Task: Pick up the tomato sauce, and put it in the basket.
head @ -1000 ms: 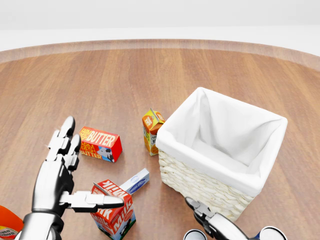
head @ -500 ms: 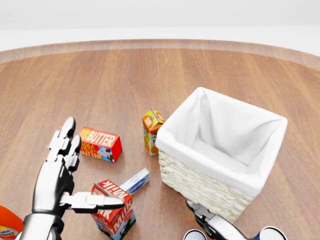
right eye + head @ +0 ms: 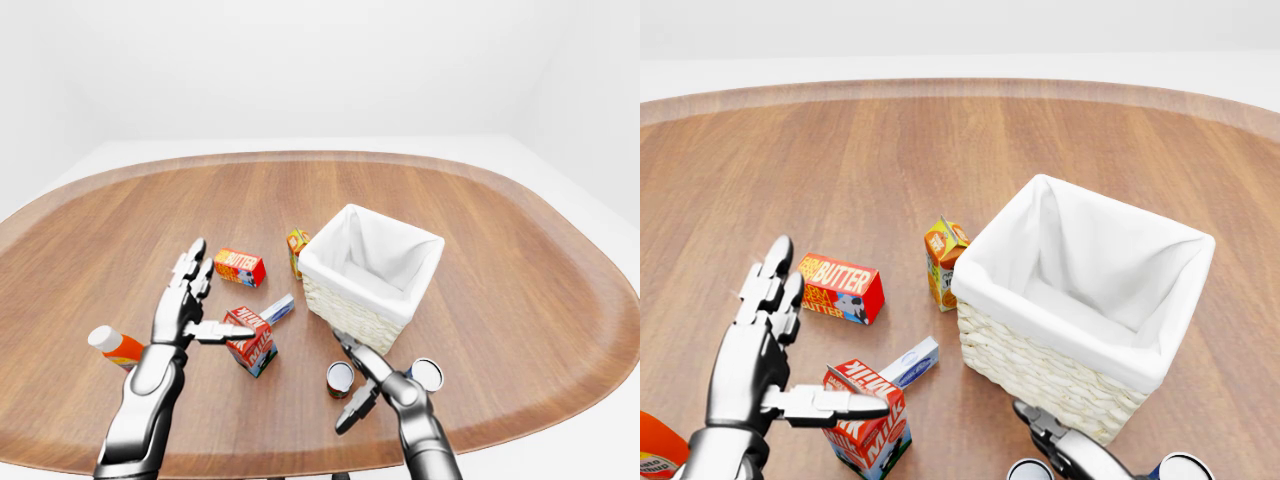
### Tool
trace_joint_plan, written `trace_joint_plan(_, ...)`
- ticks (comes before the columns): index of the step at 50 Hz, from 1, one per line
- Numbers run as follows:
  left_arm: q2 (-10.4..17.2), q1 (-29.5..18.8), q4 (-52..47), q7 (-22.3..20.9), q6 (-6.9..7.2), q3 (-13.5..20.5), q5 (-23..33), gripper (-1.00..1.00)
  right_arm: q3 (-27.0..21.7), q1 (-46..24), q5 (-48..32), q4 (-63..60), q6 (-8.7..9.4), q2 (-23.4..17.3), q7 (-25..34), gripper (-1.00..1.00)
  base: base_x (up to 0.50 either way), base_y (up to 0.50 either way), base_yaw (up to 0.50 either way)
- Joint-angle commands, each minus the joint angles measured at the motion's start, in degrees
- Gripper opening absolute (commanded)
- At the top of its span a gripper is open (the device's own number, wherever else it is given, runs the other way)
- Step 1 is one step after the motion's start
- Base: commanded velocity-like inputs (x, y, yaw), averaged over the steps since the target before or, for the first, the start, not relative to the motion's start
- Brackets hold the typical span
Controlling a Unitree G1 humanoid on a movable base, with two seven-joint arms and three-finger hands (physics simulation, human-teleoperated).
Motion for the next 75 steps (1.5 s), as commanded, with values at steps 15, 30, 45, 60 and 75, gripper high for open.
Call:
trace_joint_plan(15,0.0,-0.14,0.7,-0.01,0.0,0.01,0.02,0.95,-0.01,-1.82,0.32,3.16,0.0,-0.05,-0.82,-1.0,0.0,0.0,0.0)
trace_joint_plan(30,-0.03,0.22,-0.21,-0.07,0.0,-0.11,0.09,0.95,0.11,-1.76,0.35,3.36,0.0,-0.11,-0.76,-1.0,0.0,0.0,0.0)
trace_joint_plan(45,-0.06,0.18,0.58,-0.09,0.0,-0.18,0.16,0.95,-0.07,-0.53,0.78,-0.01,0.0,0.08,-0.2,-1.0,0.0,0.0,0.0)
trace_joint_plan(60,-0.11,0.38,0.45,-0.03,0.0,-0.3,0.25,0.95,0.03,6.5,1.94,-19.8,0.0,1.73,3.2,-1.0,0.0,0.0,0.0)
trace_joint_plan(75,-0.13,0.47,0.25,0.01,0.0,-0.39,0.35,0.95,1.43,13.63,4.15,-46.36,4.16,3.66,7.28,-1.0,0.0,0.0,0.0)
